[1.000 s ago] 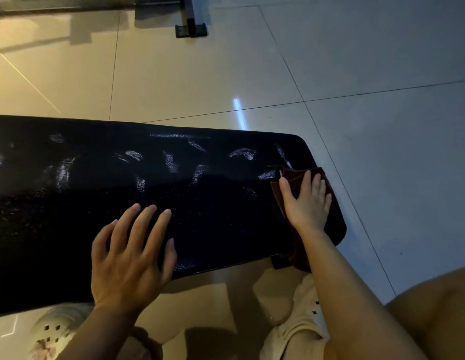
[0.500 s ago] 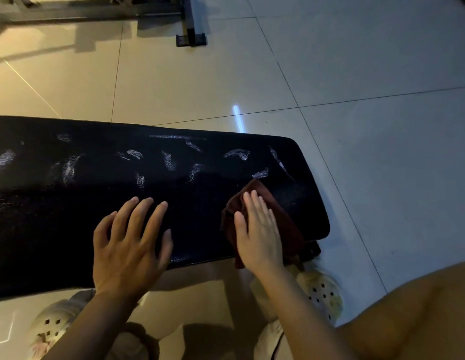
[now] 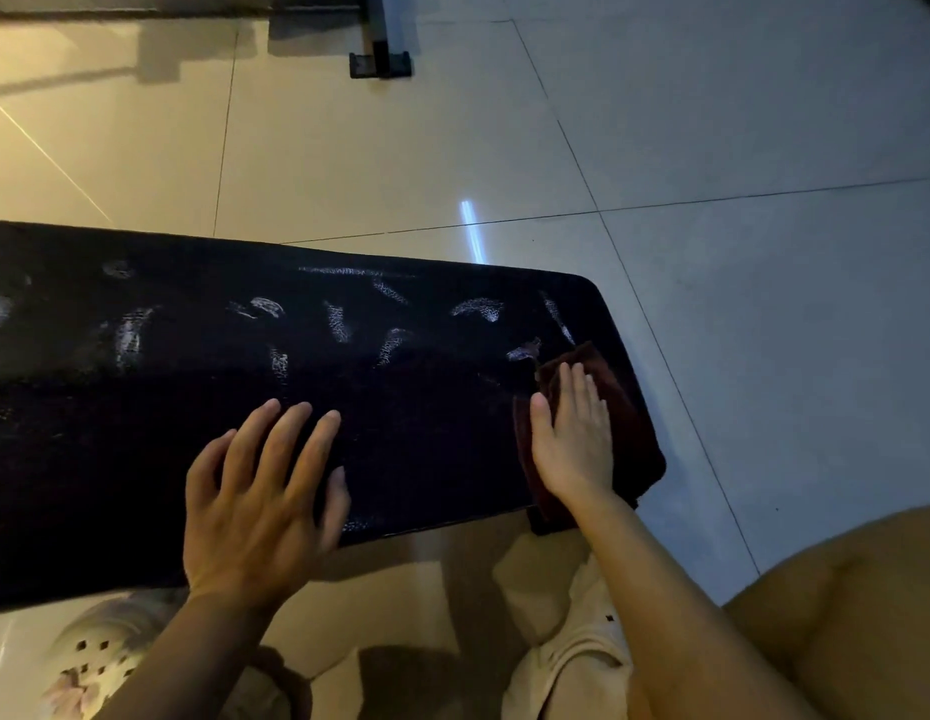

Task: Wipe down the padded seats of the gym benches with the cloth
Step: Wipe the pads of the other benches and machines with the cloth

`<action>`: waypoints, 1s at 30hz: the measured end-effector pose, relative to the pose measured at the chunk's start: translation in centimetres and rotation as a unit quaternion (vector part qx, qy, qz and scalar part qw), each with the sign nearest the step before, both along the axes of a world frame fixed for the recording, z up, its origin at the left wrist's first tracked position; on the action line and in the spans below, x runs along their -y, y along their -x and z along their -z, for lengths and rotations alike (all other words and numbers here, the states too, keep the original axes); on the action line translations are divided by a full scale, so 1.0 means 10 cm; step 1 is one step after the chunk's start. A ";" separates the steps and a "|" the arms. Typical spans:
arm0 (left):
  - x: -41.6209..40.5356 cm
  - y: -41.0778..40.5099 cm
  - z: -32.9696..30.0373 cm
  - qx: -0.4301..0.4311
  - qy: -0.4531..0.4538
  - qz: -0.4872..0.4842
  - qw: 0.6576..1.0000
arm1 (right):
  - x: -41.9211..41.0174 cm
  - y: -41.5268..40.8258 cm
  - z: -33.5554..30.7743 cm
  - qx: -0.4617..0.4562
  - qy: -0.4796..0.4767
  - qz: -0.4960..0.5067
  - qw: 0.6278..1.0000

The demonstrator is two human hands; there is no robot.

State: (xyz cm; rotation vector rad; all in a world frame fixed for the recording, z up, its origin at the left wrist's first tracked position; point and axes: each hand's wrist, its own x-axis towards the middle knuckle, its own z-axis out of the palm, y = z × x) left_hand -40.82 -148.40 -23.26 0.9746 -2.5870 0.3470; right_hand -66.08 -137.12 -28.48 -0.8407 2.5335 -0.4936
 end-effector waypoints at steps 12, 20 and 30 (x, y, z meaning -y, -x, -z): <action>-0.04 0.02 -0.04 -0.006 -0.004 -0.012 1.000 | -0.11 -0.31 -0.06 0.019 0.031 -0.039 0.999; -0.02 0.00 -0.05 0.033 -0.022 -0.005 0.999 | -0.10 -0.14 -0.09 0.113 0.104 0.003 0.988; -0.41 1.22 -0.16 0.139 -0.236 0.174 0.946 | -0.27 0.02 -0.03 -0.026 0.143 0.204 0.968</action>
